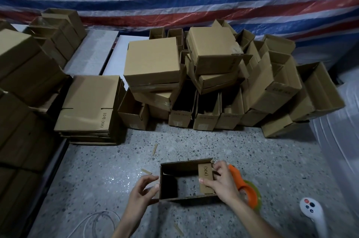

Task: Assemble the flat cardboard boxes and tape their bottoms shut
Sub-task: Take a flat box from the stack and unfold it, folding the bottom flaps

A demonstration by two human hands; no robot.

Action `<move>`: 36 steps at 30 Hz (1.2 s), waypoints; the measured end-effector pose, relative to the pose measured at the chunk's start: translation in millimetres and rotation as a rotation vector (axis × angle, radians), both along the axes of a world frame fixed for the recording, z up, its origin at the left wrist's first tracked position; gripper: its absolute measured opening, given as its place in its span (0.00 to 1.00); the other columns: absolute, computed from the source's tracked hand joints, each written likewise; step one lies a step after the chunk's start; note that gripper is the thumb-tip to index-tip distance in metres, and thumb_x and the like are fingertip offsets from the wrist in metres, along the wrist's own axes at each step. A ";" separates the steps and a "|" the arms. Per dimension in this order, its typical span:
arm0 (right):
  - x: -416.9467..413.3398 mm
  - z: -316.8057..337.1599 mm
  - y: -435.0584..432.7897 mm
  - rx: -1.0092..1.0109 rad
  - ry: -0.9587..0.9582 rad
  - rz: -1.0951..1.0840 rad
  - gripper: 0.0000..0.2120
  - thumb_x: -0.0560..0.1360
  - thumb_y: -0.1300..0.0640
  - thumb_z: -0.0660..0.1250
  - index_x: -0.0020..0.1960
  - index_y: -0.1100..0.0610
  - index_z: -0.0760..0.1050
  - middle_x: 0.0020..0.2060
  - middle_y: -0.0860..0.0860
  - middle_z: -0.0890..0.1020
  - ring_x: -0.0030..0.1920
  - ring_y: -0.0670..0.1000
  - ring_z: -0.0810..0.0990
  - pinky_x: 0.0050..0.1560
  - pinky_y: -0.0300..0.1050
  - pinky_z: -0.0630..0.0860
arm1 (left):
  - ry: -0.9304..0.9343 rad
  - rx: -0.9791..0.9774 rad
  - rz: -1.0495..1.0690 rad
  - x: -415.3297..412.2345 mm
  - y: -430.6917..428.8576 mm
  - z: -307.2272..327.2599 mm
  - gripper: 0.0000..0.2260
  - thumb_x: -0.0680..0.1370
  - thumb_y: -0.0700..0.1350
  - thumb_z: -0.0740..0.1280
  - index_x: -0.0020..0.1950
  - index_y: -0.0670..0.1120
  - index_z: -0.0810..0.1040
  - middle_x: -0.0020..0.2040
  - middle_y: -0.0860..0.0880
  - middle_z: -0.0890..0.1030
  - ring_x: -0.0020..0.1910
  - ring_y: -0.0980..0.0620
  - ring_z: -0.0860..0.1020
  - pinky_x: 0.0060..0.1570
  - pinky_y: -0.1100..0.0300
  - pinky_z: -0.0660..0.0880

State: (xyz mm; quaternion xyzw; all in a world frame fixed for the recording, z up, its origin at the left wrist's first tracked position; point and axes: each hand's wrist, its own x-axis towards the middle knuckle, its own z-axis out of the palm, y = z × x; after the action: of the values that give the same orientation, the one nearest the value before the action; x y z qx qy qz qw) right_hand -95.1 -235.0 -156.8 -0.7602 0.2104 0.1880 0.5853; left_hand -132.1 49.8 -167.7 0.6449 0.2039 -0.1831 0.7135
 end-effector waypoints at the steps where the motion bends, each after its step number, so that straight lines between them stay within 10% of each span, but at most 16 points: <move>1: 0.6 -0.3 -1.7 -0.037 -0.001 0.029 0.24 0.64 0.60 0.83 0.46 0.52 0.68 0.54 0.53 0.80 0.56 0.54 0.81 0.50 0.50 0.83 | -0.028 0.010 0.014 -0.7 -2.2 -1.1 0.09 0.73 0.47 0.74 0.51 0.48 0.81 0.62 0.49 0.82 0.58 0.46 0.82 0.56 0.43 0.81; 4: 2.9 -0.6 -3.6 -0.077 0.000 0.075 0.21 0.64 0.60 0.83 0.40 0.50 0.70 0.52 0.47 0.82 0.50 0.42 0.80 0.40 0.34 0.79 | -0.065 0.016 0.048 0.8 -6.3 -1.7 0.07 0.72 0.46 0.74 0.48 0.46 0.80 0.63 0.48 0.81 0.61 0.47 0.81 0.62 0.43 0.77; 9: 4.8 1.6 -3.0 -0.108 0.006 0.100 0.18 0.65 0.62 0.82 0.41 0.53 0.72 0.47 0.53 0.82 0.50 0.55 0.83 0.50 0.56 0.83 | -0.081 -0.020 0.058 0.2 -5.5 -3.5 0.03 0.76 0.37 0.72 0.48 0.44 0.83 0.62 0.48 0.82 0.58 0.45 0.83 0.58 0.48 0.80; 17: -10.1 -2.1 -3.3 -0.151 0.004 0.156 0.11 0.72 0.63 0.75 0.45 0.49 0.77 0.50 0.51 0.82 0.50 0.51 0.81 0.55 0.46 0.78 | -0.102 -0.044 0.038 -11.0 -11.7 7.9 0.14 0.74 0.44 0.72 0.58 0.51 0.86 0.61 0.50 0.84 0.63 0.51 0.80 0.63 0.56 0.77; 20: -8.0 -2.6 -4.0 -0.157 0.003 0.101 0.11 0.73 0.64 0.76 0.45 0.50 0.77 0.50 0.53 0.83 0.48 0.53 0.83 0.52 0.53 0.80 | -0.167 0.105 -0.141 -15.2 -14.1 12.5 0.16 0.77 0.50 0.67 0.63 0.65 0.80 0.66 0.63 0.78 0.68 0.67 0.72 0.67 0.70 0.68; 30: -4.0 0.2 -1.6 -0.046 0.008 0.122 0.24 0.75 0.67 0.72 0.49 0.35 0.76 0.52 0.53 0.83 0.49 0.54 0.85 0.42 0.56 0.85 | -0.265 0.507 -0.683 -15.4 -7.0 -1.6 0.36 0.70 0.75 0.65 0.74 0.77 0.51 0.79 0.68 0.47 0.77 0.63 0.58 0.74 0.57 0.61; 36: -4.0 -1.2 -7.7 -0.002 0.011 0.179 0.27 0.73 0.67 0.74 0.54 0.34 0.77 0.56 0.51 0.82 0.56 0.51 0.83 0.49 0.56 0.84 | -0.230 0.665 -0.763 -0.3 -15.8 1.5 0.33 0.67 0.81 0.57 0.71 0.81 0.52 0.79 0.61 0.50 0.76 0.58 0.62 0.71 0.55 0.68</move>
State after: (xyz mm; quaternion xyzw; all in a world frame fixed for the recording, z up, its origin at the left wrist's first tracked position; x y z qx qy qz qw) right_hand -99.1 -242.7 -158.0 -0.7755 0.1453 0.2435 0.5641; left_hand -132.4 34.0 -166.2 0.8812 -0.0781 -0.2834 0.3703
